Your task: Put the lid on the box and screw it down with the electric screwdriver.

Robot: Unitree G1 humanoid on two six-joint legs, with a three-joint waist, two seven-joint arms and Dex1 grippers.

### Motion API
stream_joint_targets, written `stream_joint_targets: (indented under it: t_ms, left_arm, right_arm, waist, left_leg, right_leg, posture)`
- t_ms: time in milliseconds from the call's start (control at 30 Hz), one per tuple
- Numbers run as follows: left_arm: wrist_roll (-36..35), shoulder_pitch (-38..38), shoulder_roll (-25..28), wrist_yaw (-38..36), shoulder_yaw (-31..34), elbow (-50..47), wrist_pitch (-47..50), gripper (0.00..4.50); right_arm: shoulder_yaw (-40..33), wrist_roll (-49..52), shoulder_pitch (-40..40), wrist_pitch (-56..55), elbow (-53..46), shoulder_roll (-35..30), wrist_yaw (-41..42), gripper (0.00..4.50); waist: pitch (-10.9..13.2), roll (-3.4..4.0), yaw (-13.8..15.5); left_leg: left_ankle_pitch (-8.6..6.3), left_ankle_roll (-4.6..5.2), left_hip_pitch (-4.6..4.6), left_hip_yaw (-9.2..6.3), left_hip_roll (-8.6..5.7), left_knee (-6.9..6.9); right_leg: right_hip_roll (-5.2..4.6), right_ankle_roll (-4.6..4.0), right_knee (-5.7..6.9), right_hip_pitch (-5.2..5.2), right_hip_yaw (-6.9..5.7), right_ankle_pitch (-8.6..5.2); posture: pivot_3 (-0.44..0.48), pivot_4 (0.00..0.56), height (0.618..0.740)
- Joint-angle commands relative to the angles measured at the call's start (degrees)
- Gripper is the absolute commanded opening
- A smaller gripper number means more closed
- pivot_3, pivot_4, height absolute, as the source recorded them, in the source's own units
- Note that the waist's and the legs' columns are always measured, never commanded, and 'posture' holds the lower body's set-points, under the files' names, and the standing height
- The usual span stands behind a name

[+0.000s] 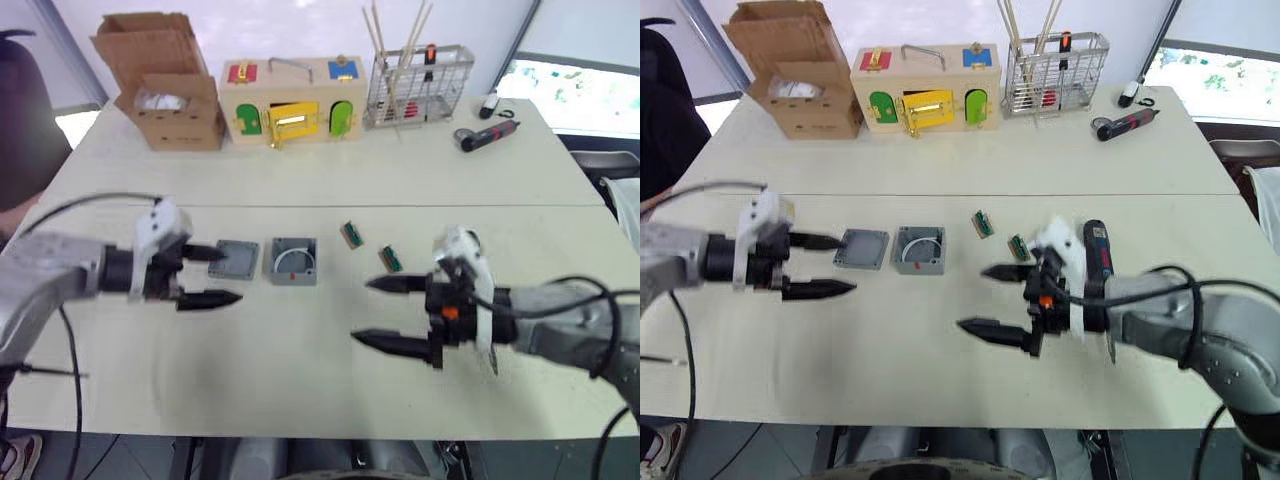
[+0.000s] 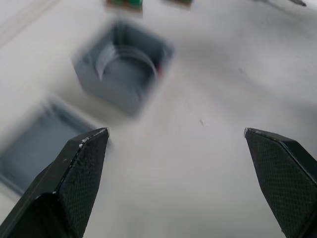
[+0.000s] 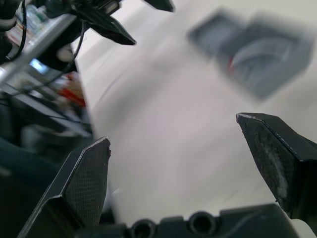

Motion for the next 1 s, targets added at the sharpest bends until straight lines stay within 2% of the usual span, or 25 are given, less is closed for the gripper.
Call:
stream_joint_targets:
  t_ms: [33, 200, 300, 533, 767, 933, 1000]
  left_arm:
    - [8.2, -7.1, -3.4, -4.3, -8.3, 1.1, -6.9, 4.5]
    - [19.0, -13.2, -11.7, -7.8, -20.6, 3.7, -14.4, 4.5]
    - [23.0, -14.7, -14.1, -9.0, -23.1, 7.1, -17.4, 4.5]
    - [28.7, -16.6, -17.3, -11.2, -24.3, 15.2, -22.8, 4.5]
    - [31.4, -17.1, -19.9, -12.0, -24.6, 17.6, -23.8, 4.5]
    - [34.8, -17.9, -22.7, -12.2, -26.4, 19.1, -24.2, 4.5]
    - [36.0, -18.1, -23.5, -12.0, -26.6, 20.1, -24.2, 3.99]
  right_arm:
    - [4.3, -6.1, -4.5, 0.2, -0.9, -1.3, 3.7, 4.49]
    - [11.0, -14.1, -7.1, 0.3, 0.3, 2.5, 2.9, 4.49]
    - [12.6, -17.6, -6.8, 0.2, 0.3, 3.7, 3.0, 4.49]
    - [10.6, -19.7, -4.4, 1.4, -0.6, 5.3, 1.7, 4.49]
    - [7.1, -18.2, -3.1, 4.8, -2.2, 5.6, 0.3, 4.49]
    - [7.3, -19.8, -3.7, 6.3, -2.3, 6.2, -0.7, 4.49]
    - [7.1, -19.7, -4.0, 6.7, -2.4, 7.0, -1.4, 4.5]
  waist:
    - [0.0, -0.01, -0.2]
    - [0.0, -0.02, -0.6]
    - [0.0, -0.02, -0.6]
    - [0.0, -0.03, -0.3]
    - [0.0, -0.03, -0.2]
    - [0.0, -0.03, -0.4]
    - [0.0, -0.03, -0.4]
  left_leg:
    - [-0.01, 0.01, -0.06, 0.01, -0.02, 0.0]
    - [-0.03, 0.05, -0.44, 0.05, 0.02, 0.07]
    - [-0.01, 0.03, -0.65, 0.03, 0.02, 0.17]
    - [0.0, 0.01, -0.86, 0.01, 0.01, 0.47]
    - [-0.04, 0.1, -0.92, -0.04, 0.01, 0.85]
    - [-0.05, 0.11, -0.92, -0.05, 0.0, 0.93]
    - [-0.05, 0.12, -0.92, -0.06, 0.0, 0.92]
  right_leg:
    - [-0.01, 0.01, 0.0, -0.06, 0.01, 0.0]
    - [0.04, 0.02, 0.1, -0.46, 0.05, 0.0]
    - [0.07, 0.02, 0.3, -0.73, 0.05, 0.0]
    - [0.07, 0.02, 0.74, -1.02, 0.05, 0.0]
    - [0.07, 0.02, 0.93, -0.96, 0.0, 0.0]
    - [0.09, 0.02, 0.97, -0.93, -0.01, 0.0]
    - [0.1, 0.02, 0.99, -0.94, -0.01, 0.0]
  posture:
    - [0.0, 0.15, 0.74]
    - [0.0, 0.15, 0.74]
    - [0.0, 0.15, 0.74]
    - [0.0, 0.15, 0.74]
    - [0.0, 0.15, 0.74]
    - [0.0, 0.15, 0.74]
    - [0.0, 0.15, 0.74]
